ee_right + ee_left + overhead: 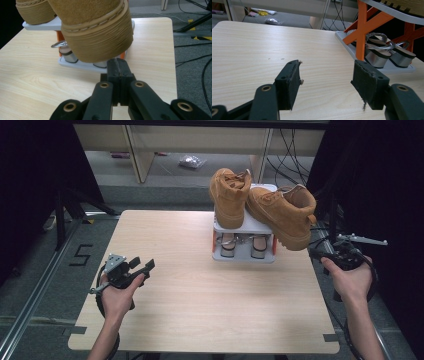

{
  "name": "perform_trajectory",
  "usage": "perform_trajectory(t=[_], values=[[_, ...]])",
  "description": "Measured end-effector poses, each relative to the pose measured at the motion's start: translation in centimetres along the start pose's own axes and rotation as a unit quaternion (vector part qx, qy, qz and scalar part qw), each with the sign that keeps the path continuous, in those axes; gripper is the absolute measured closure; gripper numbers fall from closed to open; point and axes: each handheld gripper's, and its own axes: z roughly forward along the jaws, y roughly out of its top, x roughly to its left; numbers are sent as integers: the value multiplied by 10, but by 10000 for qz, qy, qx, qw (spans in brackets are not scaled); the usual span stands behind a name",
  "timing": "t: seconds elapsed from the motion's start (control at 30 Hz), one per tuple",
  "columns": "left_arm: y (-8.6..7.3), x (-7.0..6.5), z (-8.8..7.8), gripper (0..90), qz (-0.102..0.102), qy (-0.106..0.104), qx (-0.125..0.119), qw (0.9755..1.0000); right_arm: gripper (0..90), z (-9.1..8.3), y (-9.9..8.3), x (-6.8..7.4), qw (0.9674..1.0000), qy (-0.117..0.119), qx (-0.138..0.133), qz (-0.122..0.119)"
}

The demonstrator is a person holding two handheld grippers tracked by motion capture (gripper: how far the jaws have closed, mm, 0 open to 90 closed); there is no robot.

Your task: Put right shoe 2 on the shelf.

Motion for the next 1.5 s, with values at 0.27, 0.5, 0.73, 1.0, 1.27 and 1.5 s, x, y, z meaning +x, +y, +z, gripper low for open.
perform_trajectory(t=[0.27, 0.5, 0.73, 1.0, 1.27, 1.5], values=[[0, 0, 0, 380, 12, -6, 22, 10000, 900, 3, 3, 0, 10000, -59, -34, -9], [-1, -1, 1, 380, 26, -17, 43, 10000, 900, 9, 1, 1, 9997, -52, 90, 213], [-1, -1, 1, 380, 10, -18, 25, 10000, 900, 13, 3, 0, 10000, -58, 40, 23], [-2, -2, 3, 380, 17, -43, 44, 10000, 900, 13, 2, 1, 10000, -35, 0, 2], [-2, -2, 2, 380, 9, -34, 48, 10000, 900, 13, 3, 6, 9993, 179, 6, 335], [-2, -2, 2, 379, 10, -36, 45, 10000, 900, 14, 5, 8, 9989, 279, -143, 357]])
